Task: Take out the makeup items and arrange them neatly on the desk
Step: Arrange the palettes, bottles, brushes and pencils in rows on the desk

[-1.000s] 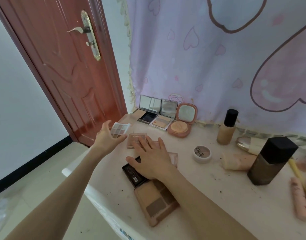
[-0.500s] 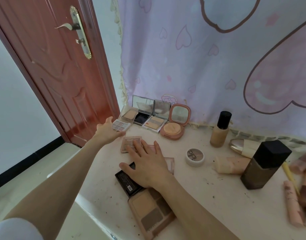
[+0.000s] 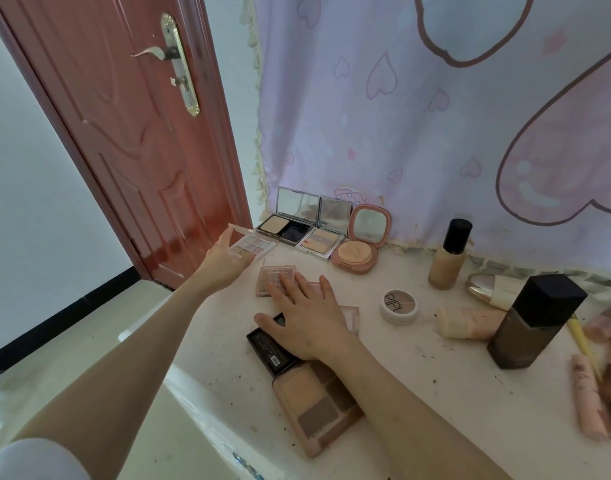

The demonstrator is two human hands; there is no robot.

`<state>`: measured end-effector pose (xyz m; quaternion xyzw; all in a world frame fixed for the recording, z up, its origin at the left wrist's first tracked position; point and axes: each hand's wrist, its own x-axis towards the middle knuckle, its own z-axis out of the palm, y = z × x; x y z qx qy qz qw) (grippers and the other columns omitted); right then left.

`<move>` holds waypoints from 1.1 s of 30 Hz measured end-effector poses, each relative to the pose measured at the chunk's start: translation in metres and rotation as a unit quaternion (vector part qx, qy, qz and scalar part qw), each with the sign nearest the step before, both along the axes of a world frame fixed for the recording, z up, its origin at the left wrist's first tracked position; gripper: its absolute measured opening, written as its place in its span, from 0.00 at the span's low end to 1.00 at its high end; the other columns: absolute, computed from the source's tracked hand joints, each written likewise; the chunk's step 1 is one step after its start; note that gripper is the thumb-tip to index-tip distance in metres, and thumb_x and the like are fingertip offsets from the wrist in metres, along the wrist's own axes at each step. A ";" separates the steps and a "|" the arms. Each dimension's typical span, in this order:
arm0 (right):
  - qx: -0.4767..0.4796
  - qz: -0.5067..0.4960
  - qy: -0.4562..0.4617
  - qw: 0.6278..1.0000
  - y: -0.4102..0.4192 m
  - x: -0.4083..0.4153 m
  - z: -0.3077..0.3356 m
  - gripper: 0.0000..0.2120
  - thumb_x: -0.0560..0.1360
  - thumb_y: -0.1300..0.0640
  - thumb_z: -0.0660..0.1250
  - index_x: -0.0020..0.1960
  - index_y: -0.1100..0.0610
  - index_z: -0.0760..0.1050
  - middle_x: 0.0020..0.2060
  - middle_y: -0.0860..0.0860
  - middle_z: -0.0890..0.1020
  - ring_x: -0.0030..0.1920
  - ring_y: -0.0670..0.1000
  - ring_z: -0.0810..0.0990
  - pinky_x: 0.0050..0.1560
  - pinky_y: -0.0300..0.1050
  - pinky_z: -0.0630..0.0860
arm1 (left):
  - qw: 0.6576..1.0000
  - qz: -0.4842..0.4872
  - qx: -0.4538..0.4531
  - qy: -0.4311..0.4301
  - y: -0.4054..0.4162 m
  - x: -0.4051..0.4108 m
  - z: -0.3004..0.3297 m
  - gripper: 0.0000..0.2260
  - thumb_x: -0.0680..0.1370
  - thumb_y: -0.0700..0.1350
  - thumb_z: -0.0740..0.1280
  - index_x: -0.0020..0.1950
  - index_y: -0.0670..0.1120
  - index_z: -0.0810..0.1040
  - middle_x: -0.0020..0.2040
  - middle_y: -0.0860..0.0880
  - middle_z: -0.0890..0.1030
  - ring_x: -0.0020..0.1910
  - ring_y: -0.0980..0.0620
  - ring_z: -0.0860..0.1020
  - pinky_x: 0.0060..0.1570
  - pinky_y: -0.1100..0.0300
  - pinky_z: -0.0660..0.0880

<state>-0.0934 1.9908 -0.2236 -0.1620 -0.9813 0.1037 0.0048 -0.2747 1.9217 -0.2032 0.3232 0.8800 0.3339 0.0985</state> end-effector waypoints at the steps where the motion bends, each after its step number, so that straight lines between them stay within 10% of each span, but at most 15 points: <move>1: -0.001 0.000 0.000 1.000 0.000 0.000 0.000 0.32 0.77 0.34 0.41 0.76 0.46 0.43 0.76 0.49 0.43 0.76 0.50 0.38 0.70 0.60 0.30 | 1.000 -0.006 -0.004 0.003 -0.001 0.000 0.002 0.34 0.78 0.53 0.63 0.76 0.47 0.47 0.75 0.46 0.58 0.73 0.43 0.58 0.69 0.44 0.59; 33: 0.002 -0.001 -0.011 1.000 0.001 -0.001 -0.001 0.32 0.76 0.33 0.40 0.76 0.45 0.42 0.76 0.49 0.40 0.75 0.51 0.37 0.70 0.61 0.30 | 0.974 -0.019 -0.193 0.120 0.031 -0.025 -0.003 0.38 0.72 0.60 0.62 0.72 0.66 0.38 0.68 0.44 0.61 0.58 0.44 0.62 0.55 0.49 0.59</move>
